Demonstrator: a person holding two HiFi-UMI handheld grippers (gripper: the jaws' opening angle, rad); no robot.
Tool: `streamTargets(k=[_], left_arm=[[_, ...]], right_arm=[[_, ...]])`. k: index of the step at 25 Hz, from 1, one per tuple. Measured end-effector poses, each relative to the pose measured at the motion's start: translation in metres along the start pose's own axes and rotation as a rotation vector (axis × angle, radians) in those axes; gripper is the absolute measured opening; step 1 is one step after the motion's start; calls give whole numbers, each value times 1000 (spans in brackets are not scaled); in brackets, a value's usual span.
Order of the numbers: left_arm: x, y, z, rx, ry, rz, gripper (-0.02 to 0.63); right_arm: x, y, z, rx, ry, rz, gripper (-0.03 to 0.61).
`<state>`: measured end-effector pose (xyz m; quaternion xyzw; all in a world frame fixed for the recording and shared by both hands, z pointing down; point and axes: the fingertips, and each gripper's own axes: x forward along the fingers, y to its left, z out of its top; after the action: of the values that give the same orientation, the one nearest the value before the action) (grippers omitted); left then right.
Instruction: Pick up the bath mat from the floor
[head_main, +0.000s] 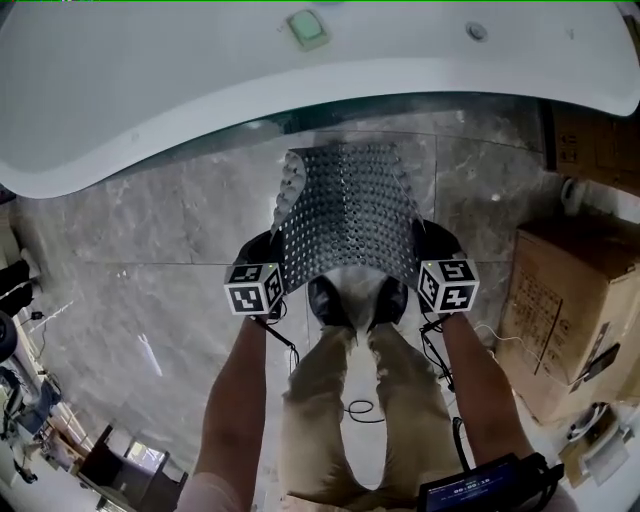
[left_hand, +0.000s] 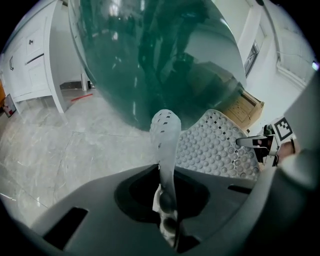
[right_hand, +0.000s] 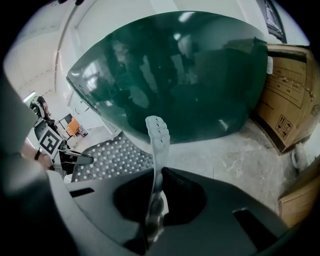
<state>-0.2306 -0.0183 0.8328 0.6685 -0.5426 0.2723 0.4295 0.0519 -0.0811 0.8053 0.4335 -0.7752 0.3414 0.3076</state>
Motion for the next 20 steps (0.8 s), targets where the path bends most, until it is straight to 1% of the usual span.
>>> streamTargets(k=[10, 20], left_arm=[[-43, -27, 15, -13, -35, -9, 37], [-100, -53, 48, -7, -74, -12, 37]], right_arm=[[-32, 46, 26, -25, -26, 73, 26], [-84, 96, 66, -48, -65, 136, 26]])
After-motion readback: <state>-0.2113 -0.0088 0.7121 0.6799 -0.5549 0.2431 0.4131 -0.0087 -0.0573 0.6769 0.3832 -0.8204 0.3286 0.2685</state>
